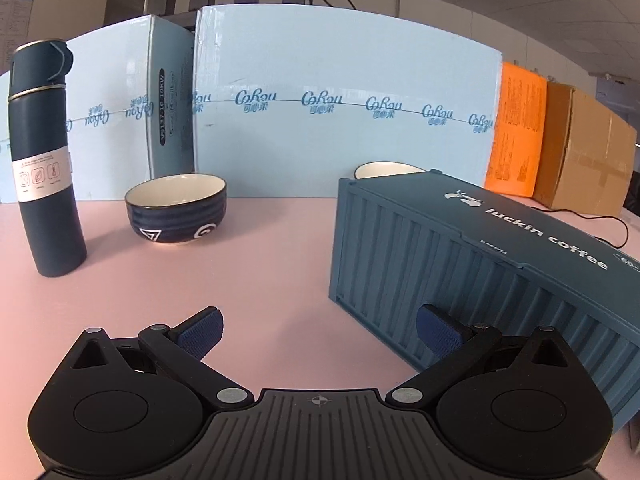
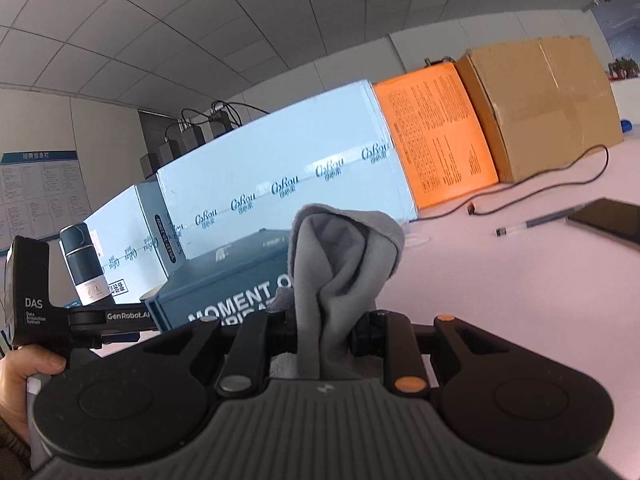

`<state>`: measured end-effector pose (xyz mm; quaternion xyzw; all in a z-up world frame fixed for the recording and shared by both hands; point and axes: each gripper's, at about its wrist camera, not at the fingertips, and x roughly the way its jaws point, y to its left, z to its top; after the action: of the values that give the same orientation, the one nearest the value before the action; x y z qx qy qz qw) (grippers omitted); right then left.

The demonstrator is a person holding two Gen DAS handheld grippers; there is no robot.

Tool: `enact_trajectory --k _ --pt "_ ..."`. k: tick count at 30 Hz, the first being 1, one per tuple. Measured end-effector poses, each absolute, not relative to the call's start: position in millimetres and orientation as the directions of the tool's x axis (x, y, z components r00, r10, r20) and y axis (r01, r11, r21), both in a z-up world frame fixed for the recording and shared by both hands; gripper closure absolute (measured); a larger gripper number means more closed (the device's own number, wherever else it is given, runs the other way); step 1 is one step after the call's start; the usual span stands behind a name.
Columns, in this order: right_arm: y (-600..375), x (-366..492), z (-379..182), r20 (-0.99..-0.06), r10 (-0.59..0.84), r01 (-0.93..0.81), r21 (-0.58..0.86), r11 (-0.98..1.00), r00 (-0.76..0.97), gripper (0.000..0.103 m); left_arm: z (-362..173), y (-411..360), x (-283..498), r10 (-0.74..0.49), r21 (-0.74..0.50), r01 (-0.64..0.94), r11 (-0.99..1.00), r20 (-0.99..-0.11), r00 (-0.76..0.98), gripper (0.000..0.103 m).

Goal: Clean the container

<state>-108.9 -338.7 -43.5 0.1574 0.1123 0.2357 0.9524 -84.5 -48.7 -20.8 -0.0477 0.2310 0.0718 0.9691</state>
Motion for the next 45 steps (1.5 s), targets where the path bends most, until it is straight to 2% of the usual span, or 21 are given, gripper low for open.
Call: enact_trajectory --k 3,8,13,17,24,27,31,38,42,45 --pt "-339.9 -118.4 -49.3 -0.131 0.479 -0.4 0.389 0.83 0.868 0.079 -20.9 -40.8 -93.7 0.071 -0.123 -0.133 0.983 -0.416 0.907 0.0" --pt "-340.5 -124.7 -46.0 -0.051 0.479 -0.406 0.459 0.79 0.876 0.079 -13.5 -28.6 -115.4 -0.075 -0.243 0.009 0.97 -0.264 0.962 0.0" --pt "-335.9 -129.9 -41.8 0.002 0.464 -0.415 0.45 0.791 0.886 0.079 4.3 -34.1 -124.4 -0.116 -0.263 0.074 0.962 -0.151 0.982 0.0" --pt "-326.1 -133.6 -40.0 0.006 0.461 -0.43 0.375 0.821 0.887 0.079 12.1 -56.4 -105.5 -0.074 -0.127 0.053 0.99 -0.165 0.984 0.0" --pt "-315.9 -127.9 -41.7 -0.126 0.456 -0.394 0.339 0.854 0.881 0.079 16.1 -66.1 -64.0 -0.11 -0.129 0.079 0.988 -0.256 0.96 0.0" --pt "-313.3 -129.6 -45.1 -0.153 0.469 -0.406 0.318 0.857 0.87 0.079 11.8 -69.5 -47.7 -0.107 -0.102 0.081 0.992 -0.292 0.95 0.0" --pt "-309.6 -136.8 -41.7 -0.131 0.495 -0.439 0.311 0.843 0.859 0.079 0.4 -66.3 -45.6 -0.132 -0.146 0.096 0.985 -0.263 0.956 0.0" --pt "-311.4 -145.4 -24.1 -0.047 0.518 -0.474 0.338 0.813 0.854 0.079 -7.4 -63.5 -53.8 -0.144 -0.134 0.118 0.984 -0.208 0.968 0.0" --pt "-302.9 -145.2 -29.9 -0.094 0.483 -0.437 0.304 0.846 0.871 0.079 -9.0 -58.2 -54.6 -0.162 -0.162 0.13 0.978 -0.201 0.966 0.0" --pt "-296.7 -144.9 -39.6 -0.169 0.459 -0.408 0.267 0.873 0.872 0.079 -10.1 -51.9 -53.5 -0.183 -0.197 0.142 0.97 -0.206 0.961 0.0"
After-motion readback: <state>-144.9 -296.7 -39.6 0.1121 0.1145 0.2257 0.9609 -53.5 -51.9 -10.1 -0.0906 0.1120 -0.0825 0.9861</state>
